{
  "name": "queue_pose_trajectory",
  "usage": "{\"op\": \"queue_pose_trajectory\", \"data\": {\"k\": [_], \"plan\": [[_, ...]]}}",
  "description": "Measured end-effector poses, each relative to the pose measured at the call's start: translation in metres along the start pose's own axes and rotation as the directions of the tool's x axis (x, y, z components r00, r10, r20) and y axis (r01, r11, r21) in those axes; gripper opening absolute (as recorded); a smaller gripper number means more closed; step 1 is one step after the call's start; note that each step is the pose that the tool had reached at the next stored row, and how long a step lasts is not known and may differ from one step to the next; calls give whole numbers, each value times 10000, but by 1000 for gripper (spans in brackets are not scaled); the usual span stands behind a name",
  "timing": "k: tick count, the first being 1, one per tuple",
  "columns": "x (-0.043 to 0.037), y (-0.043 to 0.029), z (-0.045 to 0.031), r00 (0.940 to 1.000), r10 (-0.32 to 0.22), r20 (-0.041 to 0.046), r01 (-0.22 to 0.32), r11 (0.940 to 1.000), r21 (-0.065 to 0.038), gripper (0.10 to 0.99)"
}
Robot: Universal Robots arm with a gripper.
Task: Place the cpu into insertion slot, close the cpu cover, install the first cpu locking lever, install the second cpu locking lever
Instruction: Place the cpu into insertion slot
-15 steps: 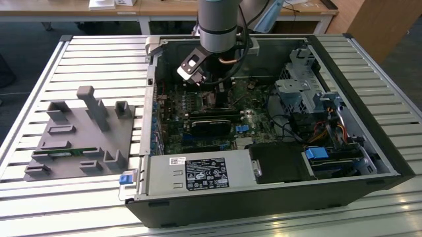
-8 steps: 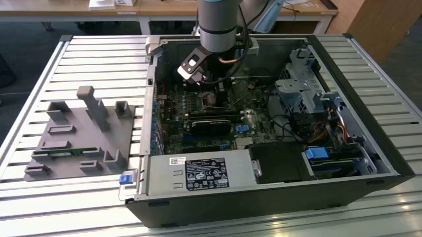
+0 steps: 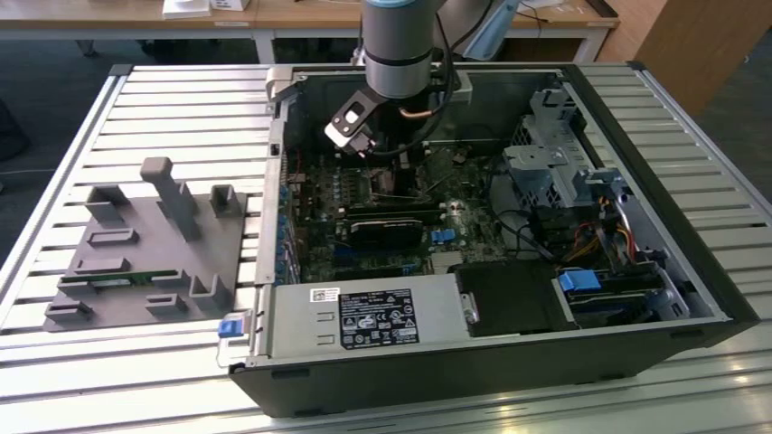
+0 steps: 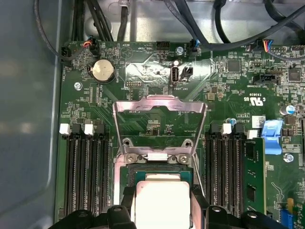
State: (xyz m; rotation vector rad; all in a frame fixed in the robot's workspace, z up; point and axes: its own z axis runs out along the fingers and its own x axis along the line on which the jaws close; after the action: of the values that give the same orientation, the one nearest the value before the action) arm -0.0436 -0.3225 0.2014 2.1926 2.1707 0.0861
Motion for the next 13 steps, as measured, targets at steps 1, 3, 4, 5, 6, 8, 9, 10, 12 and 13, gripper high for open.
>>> {"op": "queue_pose_trajectory", "data": {"k": [1,3,4,5,6,8,9,10,12,13], "plan": [[1,-1,8,10000,-1,0,1,10000,0,541],[5,-2,18,10000,1,6,-1,10000,2,541],[9,-1,22,10000,-1,7,1,10000,3,541],[11,0,27,10000,-2,7,2,10000,5,541],[14,1,32,10000,-4,8,4,10000,8,541],[22,1,40,10000,-3,12,3,10000,11,541],[24,1,44,10000,-6,12,6,10000,11,541],[27,1,48,10000,-12,12,12,10000,11,541],[31,1,55,10000,-18,12,18,10000,13,541],[33,1,59,10000,-18,11,18,10000,12,541]]}}
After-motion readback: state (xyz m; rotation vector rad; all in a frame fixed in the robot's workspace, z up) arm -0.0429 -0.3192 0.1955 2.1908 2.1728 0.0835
